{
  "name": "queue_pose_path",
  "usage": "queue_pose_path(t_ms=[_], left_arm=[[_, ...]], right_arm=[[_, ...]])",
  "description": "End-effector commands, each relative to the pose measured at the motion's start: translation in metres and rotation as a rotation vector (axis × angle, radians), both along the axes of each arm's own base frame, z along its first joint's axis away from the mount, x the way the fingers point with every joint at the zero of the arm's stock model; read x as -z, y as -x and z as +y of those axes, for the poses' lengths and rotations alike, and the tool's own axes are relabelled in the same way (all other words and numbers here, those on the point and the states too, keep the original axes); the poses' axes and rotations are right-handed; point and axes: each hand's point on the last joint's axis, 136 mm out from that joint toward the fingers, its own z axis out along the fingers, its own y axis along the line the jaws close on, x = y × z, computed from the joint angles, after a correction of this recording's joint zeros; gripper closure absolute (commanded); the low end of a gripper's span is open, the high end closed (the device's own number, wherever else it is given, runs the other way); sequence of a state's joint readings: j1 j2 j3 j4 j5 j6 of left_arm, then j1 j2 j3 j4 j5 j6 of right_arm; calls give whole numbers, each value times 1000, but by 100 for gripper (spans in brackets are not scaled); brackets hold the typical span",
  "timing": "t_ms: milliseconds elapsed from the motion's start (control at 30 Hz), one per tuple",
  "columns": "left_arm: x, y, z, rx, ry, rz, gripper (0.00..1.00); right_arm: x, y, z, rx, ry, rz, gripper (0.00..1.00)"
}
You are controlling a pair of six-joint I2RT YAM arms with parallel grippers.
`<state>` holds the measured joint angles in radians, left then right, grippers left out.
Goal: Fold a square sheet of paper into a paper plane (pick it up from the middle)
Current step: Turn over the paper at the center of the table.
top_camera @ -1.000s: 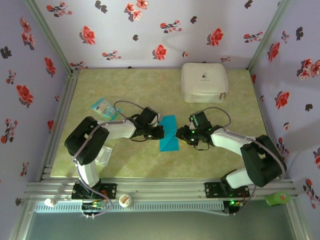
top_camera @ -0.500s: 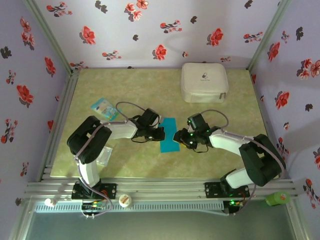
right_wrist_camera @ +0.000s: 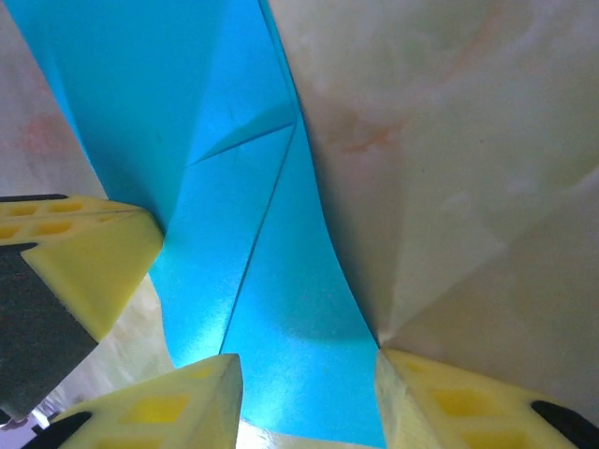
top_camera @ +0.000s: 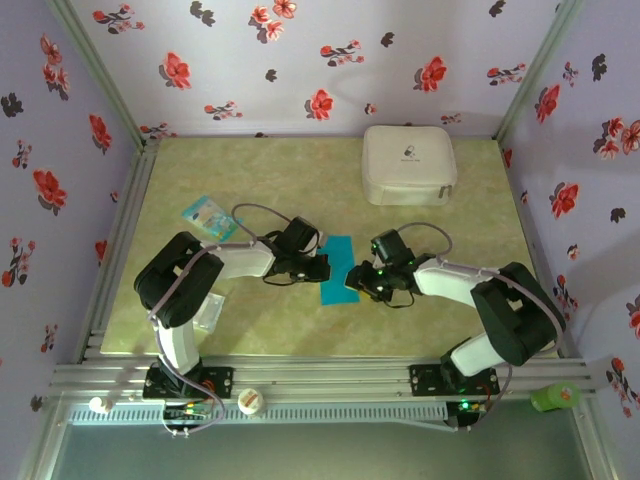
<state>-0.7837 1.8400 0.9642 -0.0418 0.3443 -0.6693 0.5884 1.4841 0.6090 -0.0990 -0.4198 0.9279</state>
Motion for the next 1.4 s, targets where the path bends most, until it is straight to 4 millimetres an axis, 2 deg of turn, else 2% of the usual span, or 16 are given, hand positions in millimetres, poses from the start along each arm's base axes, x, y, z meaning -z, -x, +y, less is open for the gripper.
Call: queue_pose_path(t_ms=[0, 233, 533, 733, 1000, 1233, 1367], left_arm=[[13, 10, 2, 33, -29, 26, 100], [12, 10, 2, 45, -36, 24, 100], [12, 10, 2, 36, -29, 24, 100], [11, 10, 2, 32, -24, 22, 100], [11, 10, 2, 26, -20, 25, 100], [9, 10, 2, 21, -19, 23, 100], [7, 9, 2, 18, -17, 15, 100]], right_arm=[[-1, -1, 11, -10, -22, 7, 59], [-14, -17, 26, -7, -87, -45, 58], [-21, -36, 26, -28, -88, -105, 51], [-17, -50, 15, -28, -57, -121, 50], [-19, -62, 16, -33, -125, -134, 51], [-16, -66, 22, -28, -188, -119, 54], [-13, -66, 18, -17, -175, -121, 55]])
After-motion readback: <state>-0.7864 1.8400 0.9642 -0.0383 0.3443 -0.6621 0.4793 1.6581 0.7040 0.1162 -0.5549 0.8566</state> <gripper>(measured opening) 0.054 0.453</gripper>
